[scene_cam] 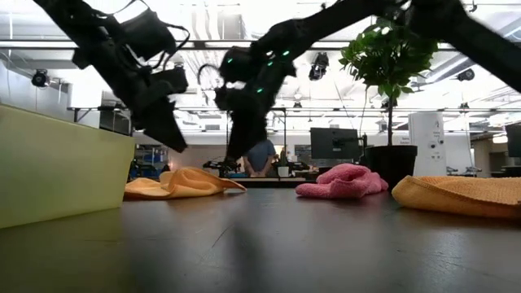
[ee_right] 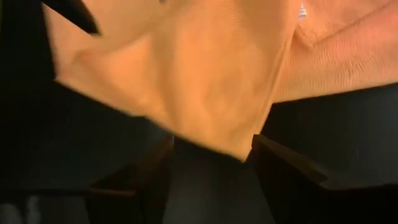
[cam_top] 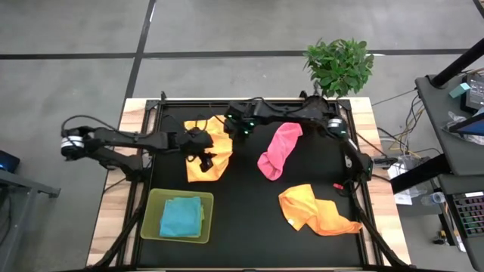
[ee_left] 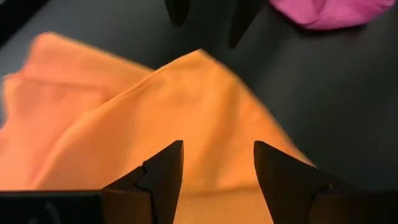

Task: Fold microfiber towels
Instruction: Fold the left orange microfiber towel

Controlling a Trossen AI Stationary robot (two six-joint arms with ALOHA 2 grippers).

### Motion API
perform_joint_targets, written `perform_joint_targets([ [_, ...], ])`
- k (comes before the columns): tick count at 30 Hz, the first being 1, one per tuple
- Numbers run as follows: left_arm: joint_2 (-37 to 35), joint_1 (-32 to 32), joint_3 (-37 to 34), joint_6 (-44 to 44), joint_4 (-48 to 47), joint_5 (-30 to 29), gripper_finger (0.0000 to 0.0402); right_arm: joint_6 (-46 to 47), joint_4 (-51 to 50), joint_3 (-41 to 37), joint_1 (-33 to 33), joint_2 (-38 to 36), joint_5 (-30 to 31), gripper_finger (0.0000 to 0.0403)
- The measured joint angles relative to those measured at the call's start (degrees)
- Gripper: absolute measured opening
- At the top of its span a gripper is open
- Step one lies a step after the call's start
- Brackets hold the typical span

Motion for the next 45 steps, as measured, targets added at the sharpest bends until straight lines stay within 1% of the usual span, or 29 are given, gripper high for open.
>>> perform_joint_targets([
  [3, 4.1, -2.2, 1.8, -0.1, 2.3, 0.0, 0.0180, 0.1, 6.6, -10.8, 0.5, -6.8, 0.0, 0.0205],
  [8, 12.4, -4.7, 4.9, -0.1, 12.2, -0.2, 0.0180, -0.2, 25.4, -31.5, 1.5, -18.2, 0.1, 0.0205],
  [10, 15.8, -5.2, 6.3, -0.1, 15.1, -1.6, 0.0180, -0.2, 32.9, -38.5, 1.8, -22.8, 0.1, 0.0205],
  [14, 22.7, -5.2, 10.3, 0.0, 16.1, -6.1, 0.0180, 2.7, 45.0, -49.4, 1.8, -29.4, 0.0, 0.0205],
  [18, 28.5, -5.2, 13.4, 0.0, 15.8, -11.0, 0.0180, 4.9, 54.6, -57.0, 1.8, -33.4, 0.1, 0.0205],
  [21, 31.3, -5.2, 14.8, 0.0, 15.6, -14.0, 0.0180, 6.1, 59.8, -60.3, 1.8, -34.9, 0.0, 0.0205],
  [23, 32.5, -5.2, 15.4, -0.1, 15.2, -16.1, 0.0180, 6.3, 60.7, -61.4, 1.8, -35.0, 0.0, 0.0205],
  [28, 33.6, -5.2, 15.6, -0.2, 13.9, -18.3, 0.0173, 5.9, 61.4, -61.6, 1.8, -34.5, 0.1, 0.0205],
  [30, 34.1, -5.2, 15.6, -0.2, 14.0, -18.6, 0.0158, 5.8, 61.2, -61.6, 1.8, -33.9, 0.2, 0.0205],
  [32, 34.3, -5.2, 15.5, 0.0, 13.9, -18.6, 0.0132, 5.6, 61.1, -61.4, 1.8, -33.6, 0.4, 0.0205],
  [34, 34.2, -5.2, 15.6, 0.0, 14.5, -18.6, 0.0099, 5.6, 61.4, -61.2, 1.8, -33.3, 0.5, 0.0205],
  [38, 32.5, -5.3, 15.5, -0.1, 14.4, -18.6, 0.0020, 7.0, 62.7, -61.1, 1.7, -31.5, 0.7, 0.0205],
  [39, 31.8, -5.3, 15.5, -0.1, 14.1, -18.7, 0.0011, 7.7, 63.5, -61.1, 1.7, -30.8, 1.0, 0.0205],
  [42, 29.0, -5.3, 15.5, -0.1, 13.2, -19.0, 0.0011, 9.0, 65.8, -61.1, 1.7, -29.0, 1.0, 0.0205],
  [45, 24.8, -5.3, 15.5, -0.7, 9.0, -19.2, 0.0012, 10.6, 67.8, -61.1, 1.7, -26.8, 1.0, 0.0205],
])
